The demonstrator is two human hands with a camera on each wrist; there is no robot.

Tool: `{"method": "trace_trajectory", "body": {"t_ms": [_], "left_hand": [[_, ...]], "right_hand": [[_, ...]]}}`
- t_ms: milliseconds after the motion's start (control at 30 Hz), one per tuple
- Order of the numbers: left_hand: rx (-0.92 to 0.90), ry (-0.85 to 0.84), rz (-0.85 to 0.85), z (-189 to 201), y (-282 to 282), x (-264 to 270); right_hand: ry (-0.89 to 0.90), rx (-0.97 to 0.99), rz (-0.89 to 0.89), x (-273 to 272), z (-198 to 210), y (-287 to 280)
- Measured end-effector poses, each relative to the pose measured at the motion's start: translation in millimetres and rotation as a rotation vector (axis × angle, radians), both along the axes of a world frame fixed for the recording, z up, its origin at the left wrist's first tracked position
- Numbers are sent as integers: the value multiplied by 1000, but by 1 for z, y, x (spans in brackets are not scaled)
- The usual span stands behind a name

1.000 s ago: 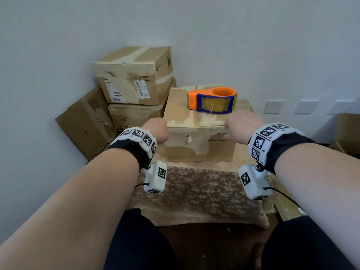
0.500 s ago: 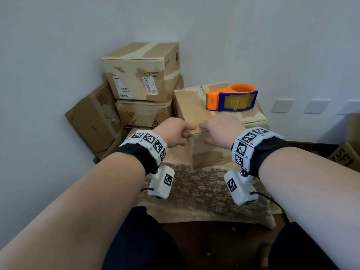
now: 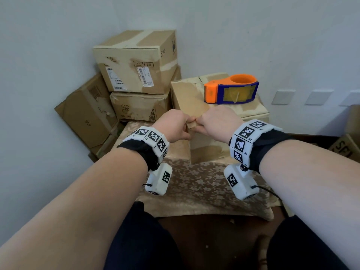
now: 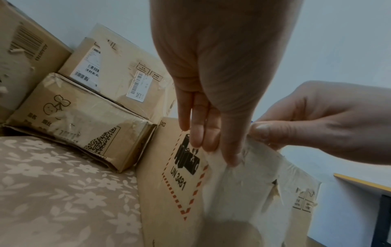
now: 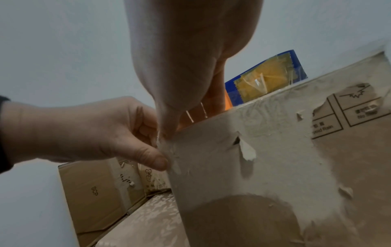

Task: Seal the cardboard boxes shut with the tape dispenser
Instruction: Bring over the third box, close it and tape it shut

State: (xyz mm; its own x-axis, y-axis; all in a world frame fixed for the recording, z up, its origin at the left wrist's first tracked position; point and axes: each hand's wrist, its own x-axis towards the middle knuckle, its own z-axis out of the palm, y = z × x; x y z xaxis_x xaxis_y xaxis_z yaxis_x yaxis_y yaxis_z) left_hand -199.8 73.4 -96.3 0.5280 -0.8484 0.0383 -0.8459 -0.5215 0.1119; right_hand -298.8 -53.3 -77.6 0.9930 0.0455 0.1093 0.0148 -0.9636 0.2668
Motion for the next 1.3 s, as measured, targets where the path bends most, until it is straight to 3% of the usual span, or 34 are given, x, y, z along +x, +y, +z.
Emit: {"method": "trace_trajectory", "body": {"t_ms": [400, 667, 833, 1000, 1300], "left_hand": [[20, -156, -30, -7, 0, -9], [153, -431, -36, -6, 6, -14], [69, -598, -143, -8, 8, -20], [40, -574, -199, -9, 6, -20], [189, -526, -147, 1, 19, -3]], "right_hand": [[11, 66, 7, -1, 2, -2], [-19, 247, -7, -10, 1, -17], [-37, 241, -62, -12, 1, -14], [-64, 207, -100, -18, 1, -18], [-79, 237, -51, -16, 1, -11]]}}
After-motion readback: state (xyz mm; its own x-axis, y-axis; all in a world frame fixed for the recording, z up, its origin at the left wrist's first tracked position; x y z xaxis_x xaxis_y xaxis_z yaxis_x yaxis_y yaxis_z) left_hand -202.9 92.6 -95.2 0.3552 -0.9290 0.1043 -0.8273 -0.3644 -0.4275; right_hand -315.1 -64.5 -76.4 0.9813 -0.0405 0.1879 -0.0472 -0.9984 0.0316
